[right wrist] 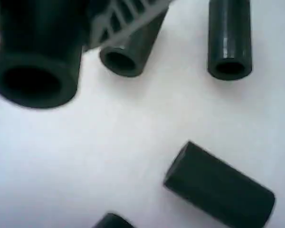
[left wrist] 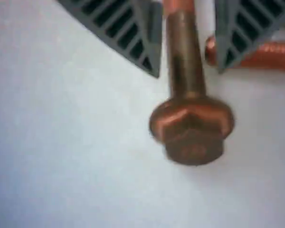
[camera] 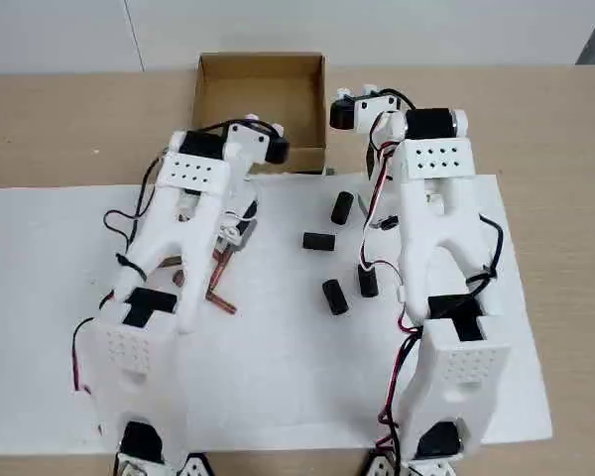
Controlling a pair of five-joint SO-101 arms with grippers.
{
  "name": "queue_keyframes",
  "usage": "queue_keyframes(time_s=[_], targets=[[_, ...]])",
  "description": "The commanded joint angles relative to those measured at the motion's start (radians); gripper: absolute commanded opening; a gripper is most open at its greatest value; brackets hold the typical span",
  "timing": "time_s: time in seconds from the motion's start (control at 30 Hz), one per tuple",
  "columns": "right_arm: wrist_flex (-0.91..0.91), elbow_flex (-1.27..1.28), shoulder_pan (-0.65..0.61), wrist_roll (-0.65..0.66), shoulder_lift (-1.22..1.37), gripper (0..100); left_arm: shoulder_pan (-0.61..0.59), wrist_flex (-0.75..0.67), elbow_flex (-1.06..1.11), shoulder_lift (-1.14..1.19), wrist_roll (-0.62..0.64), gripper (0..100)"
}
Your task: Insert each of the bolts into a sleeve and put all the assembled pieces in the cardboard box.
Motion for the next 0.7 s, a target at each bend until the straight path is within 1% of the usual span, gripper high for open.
queue_keyframes(time_s=[0.0,0.27,0.43,0.47,0.53,0.67], targets=[[0.007,-0.023,0.002,-0.014,-0.068,0.8,0.018,-0.028,-0.041,0.011,-0.005,8],[0.007,-0.023,0.002,-0.014,-0.068,0.8,-0.009,-0.084,-0.041,0.104,-0.005,8],[0.007,-0.023,0.002,-0.012,-0.068,0.8,-0.018,-0.097,-0.041,0.126,-0.006,7],[0.007,-0.023,0.002,-0.012,-0.068,0.8,-0.017,-0.097,-0.041,0.124,-0.006,6],[0.008,-0.023,-0.001,-0.014,-0.070,0.8,-0.012,-0.097,-0.042,0.121,-0.006,1],[0.013,-0.023,-0.005,-0.014,-0.079,0.8,-0.012,-0.054,-0.076,0.120,-0.006,0]])
